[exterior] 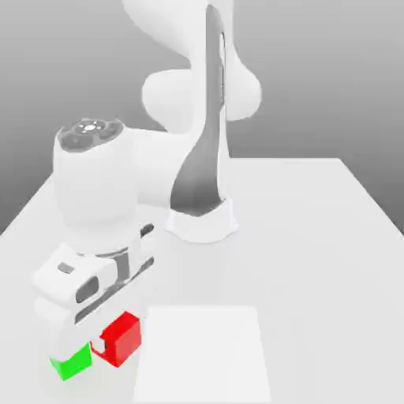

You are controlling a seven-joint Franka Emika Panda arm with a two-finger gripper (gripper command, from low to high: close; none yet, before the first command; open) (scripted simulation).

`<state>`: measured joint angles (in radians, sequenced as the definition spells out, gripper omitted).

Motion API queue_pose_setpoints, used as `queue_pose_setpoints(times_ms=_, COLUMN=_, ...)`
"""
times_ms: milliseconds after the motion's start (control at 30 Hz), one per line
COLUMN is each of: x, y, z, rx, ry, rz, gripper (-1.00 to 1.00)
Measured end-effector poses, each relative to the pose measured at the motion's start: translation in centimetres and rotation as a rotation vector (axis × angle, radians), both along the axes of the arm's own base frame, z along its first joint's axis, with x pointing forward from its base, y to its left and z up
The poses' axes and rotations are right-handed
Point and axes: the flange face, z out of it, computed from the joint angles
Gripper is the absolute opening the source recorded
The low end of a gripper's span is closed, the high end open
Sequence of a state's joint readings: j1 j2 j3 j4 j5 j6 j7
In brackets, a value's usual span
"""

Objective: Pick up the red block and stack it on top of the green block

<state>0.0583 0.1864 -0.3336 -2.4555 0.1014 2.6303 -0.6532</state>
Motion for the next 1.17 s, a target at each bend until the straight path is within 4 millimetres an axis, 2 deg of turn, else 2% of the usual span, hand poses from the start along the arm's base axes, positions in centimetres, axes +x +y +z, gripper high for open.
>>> queue_pose_setpoints(times_ms=400, x=-4.2, y=-7.1, z=1.8, rx=0.01, ry=0.002, rz=0.35, gripper=-1.0)
queue_pose_setpoints(times_ms=500, x=-4.2, y=-7.5, z=0.5, rx=0.007, ry=-0.002, rz=0.38, gripper=-1.0)
queue_pose_setpoints(times_ms=667, x=-4.3, y=-7.5, z=-3.6, rx=0.009, ry=-0.001, rz=0.383, gripper=-1.0)
queue_pose_setpoints(times_ms=700, x=-4.4, y=-7.5, z=-4.4, rx=0.011, ry=0.0, rz=0.382, gripper=1.0)
queue_pose_setpoints(times_ms=933, x=-4.4, y=-7.5, z=-4.4, rx=0.01, ry=-0.001, rz=0.382, gripper=1.0)
queue_pose_setpoints(times_ms=1167, x=-4.3, y=-7.5, z=0.9, rx=0.008, ry=-0.003, rz=0.383, gripper=1.0)
